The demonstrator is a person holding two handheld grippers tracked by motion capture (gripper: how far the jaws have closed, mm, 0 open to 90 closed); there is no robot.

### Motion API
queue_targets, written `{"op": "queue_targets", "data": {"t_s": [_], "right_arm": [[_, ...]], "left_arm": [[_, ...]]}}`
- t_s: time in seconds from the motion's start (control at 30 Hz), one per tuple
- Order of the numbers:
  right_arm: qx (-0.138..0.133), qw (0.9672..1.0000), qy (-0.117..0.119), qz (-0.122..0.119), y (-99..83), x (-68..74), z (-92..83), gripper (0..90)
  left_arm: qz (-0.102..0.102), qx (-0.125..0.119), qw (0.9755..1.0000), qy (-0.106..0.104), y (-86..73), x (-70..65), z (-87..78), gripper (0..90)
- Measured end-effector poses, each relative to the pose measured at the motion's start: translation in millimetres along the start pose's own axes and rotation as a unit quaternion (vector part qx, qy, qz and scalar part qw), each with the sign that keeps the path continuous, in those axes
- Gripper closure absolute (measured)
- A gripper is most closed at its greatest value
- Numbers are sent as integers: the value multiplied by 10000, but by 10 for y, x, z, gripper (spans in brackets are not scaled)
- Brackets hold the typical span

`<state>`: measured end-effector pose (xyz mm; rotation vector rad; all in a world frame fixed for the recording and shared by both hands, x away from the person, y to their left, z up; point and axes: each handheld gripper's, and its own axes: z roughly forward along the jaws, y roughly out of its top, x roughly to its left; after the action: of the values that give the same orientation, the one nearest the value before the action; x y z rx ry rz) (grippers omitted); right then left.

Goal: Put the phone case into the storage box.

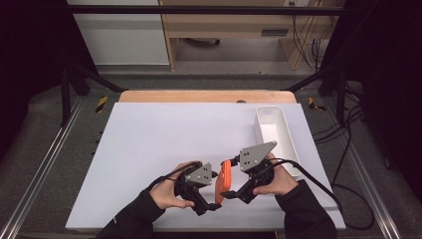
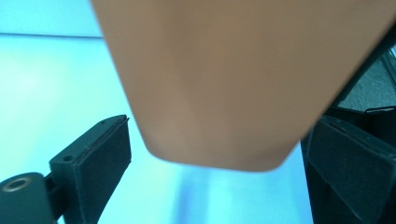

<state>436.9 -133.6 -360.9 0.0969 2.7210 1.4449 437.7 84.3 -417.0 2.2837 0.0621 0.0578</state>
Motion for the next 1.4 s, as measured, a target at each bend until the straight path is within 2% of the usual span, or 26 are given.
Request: {"op": "queue_targets", "data": {"t_s": [0.3, 0.57, 0.63, 0.77, 0.97, 1.2, 1.4], "right_arm": [[-61, 9994, -290, 199, -30, -41, -142, 160], [-143, 9970, -665, 380, -69, -63, -288, 160], [-151, 9960, -764, 437, -71, -73, -326, 159], [-171, 9943, -936, 473, -65, -70, -393, 159], [-233, 9913, -1157, 582, -52, -84, -475, 158], [-343, 9870, -1401, 708, -36, -112, -570, 158], [-424, 9817, -1641, 872, -28, -147, -651, 158]], "left_arm": [[-288, -257, 9990, 238, -110, 71, -230, 33], [-573, -493, 9959, 494, -249, 123, -400, 37], [-689, -598, 9944, 525, -287, 134, -448, 36], [-872, -759, 9906, 731, -397, 163, -554, 32], [-1180, -897, 9832, 1063, -586, 198, -703, 38], [-1437, -1062, 9737, 1411, -773, 223, -849, 37], [-1605, -1187, 9648, 1711, -942, 230, -966, 35]]}}
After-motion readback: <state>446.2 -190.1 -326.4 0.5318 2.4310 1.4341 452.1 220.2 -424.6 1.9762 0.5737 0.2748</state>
